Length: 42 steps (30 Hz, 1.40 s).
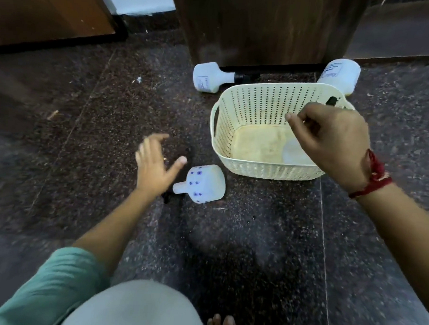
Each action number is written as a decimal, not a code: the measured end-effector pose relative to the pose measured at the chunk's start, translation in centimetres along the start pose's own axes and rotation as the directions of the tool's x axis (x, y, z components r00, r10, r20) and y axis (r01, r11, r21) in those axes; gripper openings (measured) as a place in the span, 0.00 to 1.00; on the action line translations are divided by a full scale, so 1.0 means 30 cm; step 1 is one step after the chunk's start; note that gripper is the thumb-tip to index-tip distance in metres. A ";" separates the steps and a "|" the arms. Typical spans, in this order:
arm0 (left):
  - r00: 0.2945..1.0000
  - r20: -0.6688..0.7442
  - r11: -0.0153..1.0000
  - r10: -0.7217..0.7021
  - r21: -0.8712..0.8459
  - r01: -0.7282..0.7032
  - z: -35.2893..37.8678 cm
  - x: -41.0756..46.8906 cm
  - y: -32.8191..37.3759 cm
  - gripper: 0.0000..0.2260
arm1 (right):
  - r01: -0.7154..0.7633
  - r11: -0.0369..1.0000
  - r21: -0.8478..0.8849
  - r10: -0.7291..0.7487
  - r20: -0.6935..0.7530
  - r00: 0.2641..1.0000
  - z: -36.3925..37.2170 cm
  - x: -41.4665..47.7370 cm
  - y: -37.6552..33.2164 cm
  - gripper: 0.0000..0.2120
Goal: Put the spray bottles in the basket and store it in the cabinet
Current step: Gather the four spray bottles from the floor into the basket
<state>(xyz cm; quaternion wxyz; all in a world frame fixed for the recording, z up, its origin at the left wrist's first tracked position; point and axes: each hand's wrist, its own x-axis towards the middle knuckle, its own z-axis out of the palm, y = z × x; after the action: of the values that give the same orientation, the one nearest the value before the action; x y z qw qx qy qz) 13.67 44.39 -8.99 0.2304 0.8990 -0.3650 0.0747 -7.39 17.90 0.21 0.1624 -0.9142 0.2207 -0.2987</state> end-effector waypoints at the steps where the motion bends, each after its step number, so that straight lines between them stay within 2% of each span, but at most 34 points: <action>1: 0.995 0.103 0.999 0.002 0.050 -0.007 0.004 -0.044 -0.030 0.39 | 0.027 0.999 0.026 -0.028 0.036 0.999 0.013 0.002 -0.014 0.17; 4: 0.944 0.328 0.974 0.022 0.205 -0.094 0.035 -0.109 -0.080 0.44 | 0.097 0.994 0.052 -0.103 0.115 0.988 0.052 -0.007 -0.040 0.14; 7: 0.836 0.547 0.942 -0.046 0.302 -0.146 0.078 -0.112 -0.093 0.45 | 0.136 0.990 0.033 -0.139 0.163 0.977 0.070 -0.025 -0.043 0.12; 9: 0.767 0.632 0.942 -0.108 0.313 -0.126 0.112 -0.111 -0.095 0.43 | 0.140 0.990 0.037 -0.144 0.211 0.967 0.073 -0.035 -0.038 0.12; 10: 0.757 0.640 0.939 -0.129 0.325 -0.115 0.125 -0.109 -0.095 0.38 | 0.135 0.990 0.043 -0.141 0.243 0.960 0.073 -0.038 -0.037 0.12; 12: 0.757 0.640 0.913 -0.134 0.377 -0.157 0.125 -0.100 -0.108 0.26 | 0.131 0.989 0.073 -0.147 0.301 0.942 0.070 -0.046 -0.042 0.12; 14: 0.775 0.611 0.892 -0.161 0.426 -0.151 0.074 -0.074 -0.136 0.20 | 0.141 0.984 0.112 -0.171 0.334 0.927 0.059 -0.053 -0.055 0.11; 17: 0.833 0.492 0.911 -0.254 0.411 0.035 -0.112 0.012 -0.165 0.23 | 0.128 0.975 0.181 -0.183 0.332 0.925 0.037 -0.054 -0.072 0.10; 19: 0.887 0.385 0.924 -0.254 0.368 0.105 -0.273 0.090 -0.153 0.24 | 0.095 0.969 0.227 -0.164 0.310 0.936 0.025 -0.042 -0.083 0.09; 20: 0.916 0.339 0.932 -0.217 0.351 0.091 -0.354 0.132 -0.133 0.24 | 0.083 0.965 0.249 -0.156 0.293 0.943 0.021 -0.035 -0.091 0.09; 22: 0.962 0.262 0.932 -0.076 0.360 -0.024 -0.494 0.211 -0.055 0.22 | 0.064 0.958 0.280 -0.139 0.256 0.957 0.016 -0.022 -0.106 0.08; 25: 0.959 0.234 0.893 0.161 0.379 -0.242 -0.580 0.294 0.122 0.22 | 0.021 0.950 0.310 -0.087 0.201 0.976 0.007 0.000 -0.111 0.07; 27: 0.911 0.322 0.824 0.260 0.417 -0.383 -0.523 0.342 0.234 0.21 | -0.017 0.950 0.311 -0.031 0.150 0.988 -0.005 0.015 -0.094 0.07; 29: 0.822 0.470 0.692 0.321 0.477 -0.542 -0.405 0.388 0.330 0.19 | -0.058 0.951 0.304 0.031 0.093 0.995 -0.020 0.022 -0.063 0.06; 33: 0.637 0.727 0.441 0.255 0.499 -0.746 -0.172 0.444 0.463 0.17 | -0.164 0.941 0.296 0.156 0.050 0.986 -0.047 0.014 0.014 0.07; 36: 0.515 0.831 0.281 0.210 0.454 -0.846 -0.068 0.448 0.518 0.15 | -0.200 0.954 0.222 0.200 0.025 0.980 -0.063 0.008 0.065 0.07; 38: 0.465 0.863 0.222 0.198 0.423 -0.879 -0.019 0.442 0.547 0.13 | -0.216 0.959 0.185 0.215 0.025 0.976 -0.065 0.004 0.090 0.07; 42: 0.430 0.895 0.171 0.120 0.407 -0.897 0.063 0.408 0.600 0.02 | -0.237 0.964 0.123 0.232 0.054 0.971 -0.053 -0.002 0.127 0.07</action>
<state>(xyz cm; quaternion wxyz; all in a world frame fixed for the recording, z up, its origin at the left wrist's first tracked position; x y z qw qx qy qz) 10.03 24.59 -0.47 -0.4778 0.6086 -0.6334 -0.0096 -9.57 14.43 -0.21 0.2595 -0.8749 0.3043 -0.2732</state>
